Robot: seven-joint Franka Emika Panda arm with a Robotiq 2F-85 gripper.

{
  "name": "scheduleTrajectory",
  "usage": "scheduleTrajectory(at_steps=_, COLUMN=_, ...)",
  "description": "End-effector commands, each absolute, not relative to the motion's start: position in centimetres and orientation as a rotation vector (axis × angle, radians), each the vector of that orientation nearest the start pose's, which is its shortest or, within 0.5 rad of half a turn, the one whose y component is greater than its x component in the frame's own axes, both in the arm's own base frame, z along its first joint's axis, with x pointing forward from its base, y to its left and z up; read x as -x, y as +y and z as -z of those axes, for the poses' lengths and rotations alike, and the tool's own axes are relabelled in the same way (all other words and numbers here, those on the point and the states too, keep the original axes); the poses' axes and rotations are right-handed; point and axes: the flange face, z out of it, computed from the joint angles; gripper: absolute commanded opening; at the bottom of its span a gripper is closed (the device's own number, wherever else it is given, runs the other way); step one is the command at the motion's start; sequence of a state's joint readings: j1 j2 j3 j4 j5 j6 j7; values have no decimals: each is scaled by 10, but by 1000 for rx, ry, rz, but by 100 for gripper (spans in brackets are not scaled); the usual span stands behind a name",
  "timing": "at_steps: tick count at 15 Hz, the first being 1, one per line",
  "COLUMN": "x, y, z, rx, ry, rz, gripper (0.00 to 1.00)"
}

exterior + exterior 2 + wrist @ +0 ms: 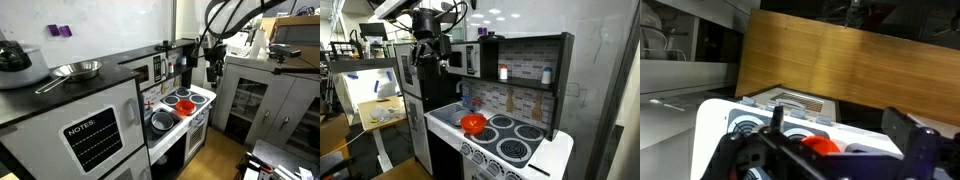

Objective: Open the microwave

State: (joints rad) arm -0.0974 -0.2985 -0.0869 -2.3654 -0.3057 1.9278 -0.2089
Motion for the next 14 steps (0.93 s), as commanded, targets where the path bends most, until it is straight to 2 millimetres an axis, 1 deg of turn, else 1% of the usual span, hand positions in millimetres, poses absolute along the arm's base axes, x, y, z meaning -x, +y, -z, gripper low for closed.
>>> scheduleTrajectory(at_steps=1, x=-426, y=-101, z=-433, rx=3338, ry=-263, rz=-310, gripper=100)
scheduleTrajectory(at_steps=12, x=-426, y=-101, z=-433, rx=3338, ry=-263, rz=-310, gripper=100)
scheduleTrajectory(at_steps=14, x=-440, y=-108, z=-427, rx=3265, ry=-150, rz=-324, gripper=100)
